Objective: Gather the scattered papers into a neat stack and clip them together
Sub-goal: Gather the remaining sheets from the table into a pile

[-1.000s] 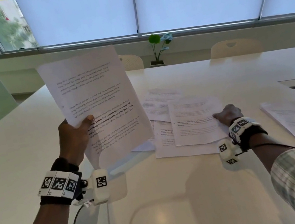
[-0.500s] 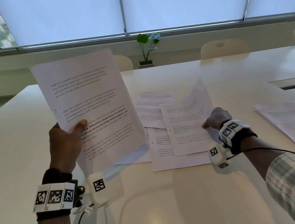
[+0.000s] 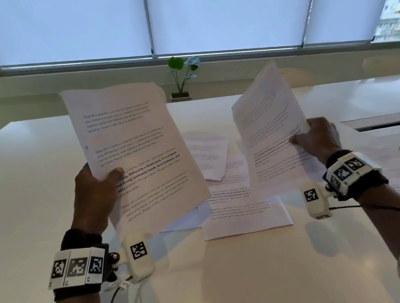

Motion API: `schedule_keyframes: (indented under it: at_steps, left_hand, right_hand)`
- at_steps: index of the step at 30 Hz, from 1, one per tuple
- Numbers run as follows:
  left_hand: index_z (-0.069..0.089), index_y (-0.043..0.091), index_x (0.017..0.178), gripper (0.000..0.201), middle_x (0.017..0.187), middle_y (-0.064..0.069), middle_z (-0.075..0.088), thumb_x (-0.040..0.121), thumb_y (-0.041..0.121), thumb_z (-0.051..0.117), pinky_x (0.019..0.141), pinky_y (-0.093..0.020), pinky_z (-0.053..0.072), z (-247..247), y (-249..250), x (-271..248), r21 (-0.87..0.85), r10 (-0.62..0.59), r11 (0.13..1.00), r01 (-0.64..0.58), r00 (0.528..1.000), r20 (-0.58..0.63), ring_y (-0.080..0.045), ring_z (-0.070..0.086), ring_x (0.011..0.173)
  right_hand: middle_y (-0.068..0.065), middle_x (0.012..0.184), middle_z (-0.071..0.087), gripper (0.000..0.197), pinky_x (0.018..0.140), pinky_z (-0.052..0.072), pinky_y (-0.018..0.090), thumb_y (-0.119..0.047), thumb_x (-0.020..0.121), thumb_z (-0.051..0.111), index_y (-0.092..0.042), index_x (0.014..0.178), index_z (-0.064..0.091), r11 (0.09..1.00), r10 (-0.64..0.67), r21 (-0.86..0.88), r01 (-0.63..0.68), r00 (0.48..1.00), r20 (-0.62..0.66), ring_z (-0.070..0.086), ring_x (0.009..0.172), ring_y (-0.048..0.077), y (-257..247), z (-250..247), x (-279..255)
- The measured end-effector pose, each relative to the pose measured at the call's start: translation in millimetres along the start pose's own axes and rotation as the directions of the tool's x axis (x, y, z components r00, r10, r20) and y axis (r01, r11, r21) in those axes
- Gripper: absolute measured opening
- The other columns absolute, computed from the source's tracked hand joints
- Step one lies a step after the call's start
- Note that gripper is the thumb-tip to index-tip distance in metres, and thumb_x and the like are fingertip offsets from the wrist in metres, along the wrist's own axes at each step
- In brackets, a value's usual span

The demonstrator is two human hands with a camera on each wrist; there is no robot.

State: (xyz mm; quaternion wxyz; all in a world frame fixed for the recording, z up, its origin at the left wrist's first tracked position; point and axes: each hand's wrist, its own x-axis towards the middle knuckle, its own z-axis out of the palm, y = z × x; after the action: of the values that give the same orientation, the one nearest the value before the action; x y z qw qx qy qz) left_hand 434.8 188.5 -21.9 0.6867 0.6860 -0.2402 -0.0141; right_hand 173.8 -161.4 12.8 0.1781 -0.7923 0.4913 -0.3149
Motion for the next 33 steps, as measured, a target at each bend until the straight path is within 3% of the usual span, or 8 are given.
schedule_keyframes:
  at_steps: [5, 8, 15, 20, 24, 29, 31, 33]
  left_hand:
    - [0.063, 0.014, 0.114, 0.026, 0.096, 0.003, 0.069, 0.088, 0.007, 0.065, 0.071, -0.031, 0.053, 15, -6, -3, 0.0, -0.02, 1.0, 0.02, 0.998, 0.056, -0.018, 0.067, 0.083]
    - [0.063, 0.015, 0.111, 0.025, 0.094, 0.006, 0.069, 0.088, 0.006, 0.064, 0.074, -0.034, 0.054, 19, -8, -7, -0.003, -0.042, 0.999, 0.042, 0.997, 0.069, -0.019, 0.067, 0.084]
    - [0.065, 0.013, 0.111, 0.024, 0.096, 0.001, 0.072, 0.089, 0.004, 0.063, 0.067, -0.031, 0.056, 28, -2, -15, -0.052, -0.097, 0.993, 0.103, 0.989, 0.115, -0.025, 0.07, 0.087]
    - [0.069, 0.007, 0.108, 0.022, 0.096, -0.01, 0.076, 0.087, 0.002, 0.065, 0.071, -0.035, 0.061, 44, 13, -29, -0.138, -0.045, 0.987, 0.084, 0.962, 0.269, -0.032, 0.073, 0.09]
    - [0.072, 0.011, 0.092, 0.022, 0.075, 0.0, 0.077, 0.09, -0.006, 0.058, 0.06, -0.026, 0.059, 55, 30, -46, -0.211, 0.009, 0.975, 0.064, 0.944, 0.33, -0.014, 0.074, 0.069]
    - [0.066, 0.013, 0.114, 0.058, 0.081, -0.001, 0.072, 0.102, 0.05, 0.022, 0.05, -0.026, 0.054, 64, 60, -51, -0.242, -0.064, 0.965, 0.102, 0.985, 0.159, 0.003, 0.061, 0.05]
    - [0.063, 0.014, 0.118, 0.047, 0.09, 0.003, 0.072, 0.102, 0.046, 0.033, 0.058, -0.021, 0.057, 66, 69, -50, -0.209, 0.042, 0.978, -0.008, 0.987, 0.158, 0.0, 0.069, 0.066]
    - [0.063, 0.018, 0.116, 0.03, 0.101, 0.007, 0.072, 0.098, 0.039, 0.05, 0.076, -0.035, 0.061, 69, 76, -46, -0.121, 0.128, 0.986, -0.115, 0.986, 0.104, -0.009, 0.072, 0.085]
  right_hand:
    - [0.017, 0.104, 0.073, 0.031, 0.065, 0.042, 0.024, -0.019, 0.078, 0.079, -0.001, 0.103, 0.073, 0.98, -0.124, 0.149, 0.133, 0.99, -0.062, 0.061, 0.078, 0.024, -29, -34, -17]
    - [0.012, 0.104, 0.073, 0.032, 0.068, 0.055, 0.029, -0.019, 0.076, 0.082, -0.005, 0.103, 0.072, 0.929, -0.15, 0.337, 0.155, 0.988, -0.04, 0.068, 0.083, 0.026, -44, -43, -29]
    - [0.009, 0.095, 0.078, 0.032, 0.075, 0.059, 0.041, -0.018, 0.08, 0.077, -0.002, 0.106, 0.068, 0.651, -0.228, 0.758, -0.044, 0.941, 0.251, 0.075, 0.085, 0.029, -69, -38, -53]
    - [0.018, 0.101, 0.076, 0.033, 0.08, 0.06, 0.043, -0.02, 0.084, 0.075, 0.002, 0.107, 0.068, 0.644, -0.232, 0.741, -0.191, 0.874, 0.427, 0.074, 0.089, 0.033, -80, 23, -79]
    - [0.01, 0.101, 0.072, 0.048, 0.069, 0.061, 0.033, -0.013, 0.079, 0.079, -0.006, 0.115, 0.049, 0.657, -0.136, 0.734, -0.172, 0.931, 0.339, 0.072, 0.084, 0.023, -89, 52, -102]
    - [0.004, 0.099, 0.073, 0.041, 0.072, 0.063, 0.043, -0.016, 0.079, 0.078, -0.014, 0.114, 0.057, 0.634, -0.15, 0.773, -0.009, 0.98, 0.134, 0.073, 0.083, 0.022, -100, 40, -98]
    - [0.007, 0.097, 0.073, 0.026, 0.071, 0.062, 0.048, -0.023, 0.079, 0.075, -0.011, 0.099, 0.063, 0.64, -0.177, 0.766, 0.065, 0.982, 0.064, 0.073, 0.082, 0.026, -107, 30, -97]
    - [0.01, 0.097, 0.072, 0.021, 0.07, 0.062, 0.048, -0.02, 0.084, 0.072, -0.007, 0.096, 0.061, 0.598, -0.195, 0.795, 0.102, 0.981, 0.021, 0.073, 0.082, 0.028, -111, 22, -97]
